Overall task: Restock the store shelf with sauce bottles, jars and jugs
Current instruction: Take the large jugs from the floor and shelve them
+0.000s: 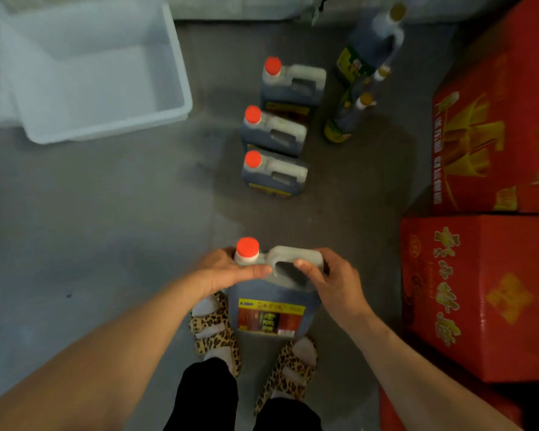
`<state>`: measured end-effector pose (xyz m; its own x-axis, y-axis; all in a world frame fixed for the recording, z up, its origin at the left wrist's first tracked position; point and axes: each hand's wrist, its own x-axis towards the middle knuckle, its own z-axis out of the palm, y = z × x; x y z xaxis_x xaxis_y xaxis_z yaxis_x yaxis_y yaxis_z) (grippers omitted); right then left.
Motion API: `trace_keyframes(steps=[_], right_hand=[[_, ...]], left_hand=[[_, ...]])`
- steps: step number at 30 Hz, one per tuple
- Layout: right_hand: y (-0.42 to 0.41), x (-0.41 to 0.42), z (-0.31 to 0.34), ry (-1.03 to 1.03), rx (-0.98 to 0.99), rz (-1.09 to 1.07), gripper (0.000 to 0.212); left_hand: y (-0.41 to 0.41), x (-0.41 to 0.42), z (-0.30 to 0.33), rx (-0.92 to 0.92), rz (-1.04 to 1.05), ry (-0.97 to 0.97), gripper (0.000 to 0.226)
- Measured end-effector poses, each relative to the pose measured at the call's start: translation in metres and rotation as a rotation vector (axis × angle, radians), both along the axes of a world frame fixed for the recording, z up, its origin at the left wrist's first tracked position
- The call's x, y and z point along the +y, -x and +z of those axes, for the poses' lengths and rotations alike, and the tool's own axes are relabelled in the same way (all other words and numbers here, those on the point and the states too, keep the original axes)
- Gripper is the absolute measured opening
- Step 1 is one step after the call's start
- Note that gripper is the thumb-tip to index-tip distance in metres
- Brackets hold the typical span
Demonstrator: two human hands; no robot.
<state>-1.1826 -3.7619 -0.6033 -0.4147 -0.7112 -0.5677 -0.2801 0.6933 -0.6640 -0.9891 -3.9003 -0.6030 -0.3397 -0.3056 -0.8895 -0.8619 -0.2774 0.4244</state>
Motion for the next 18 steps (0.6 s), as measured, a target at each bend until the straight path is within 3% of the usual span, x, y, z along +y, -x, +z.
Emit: trace_keyframes(steps=[2,6,8,11,15,18], right_hand=[[0.005,-0.004,0.039,0.003,0.043,-0.013,0.029],[0.018,-0.022,0.13,0.082,0.113,-0.041,0.032],[0.027,-0.035,0.181,0.13,0.128,-0.058,0.044],[0.038,-0.056,0.264,0.186,0.185,-0.064,0.063],[0.053,-0.09,0.387,0.301,0.356,-0.095,0.057],[0.068,-0.121,0.477,0.383,0.491,-0.114,0.064]], left_hand=[[0.008,-0.01,0.041,-0.007,-0.055,0.019,0.099],[0.026,-0.037,0.136,0.032,-0.085,0.11,0.083],[0.035,-0.056,0.186,0.092,-0.08,0.154,0.087],[0.051,-0.087,0.271,0.162,-0.164,0.234,0.072],[0.07,-0.13,0.387,0.251,-0.247,0.371,0.096],[0.086,-0.162,0.477,0.334,-0.263,0.485,0.088]])
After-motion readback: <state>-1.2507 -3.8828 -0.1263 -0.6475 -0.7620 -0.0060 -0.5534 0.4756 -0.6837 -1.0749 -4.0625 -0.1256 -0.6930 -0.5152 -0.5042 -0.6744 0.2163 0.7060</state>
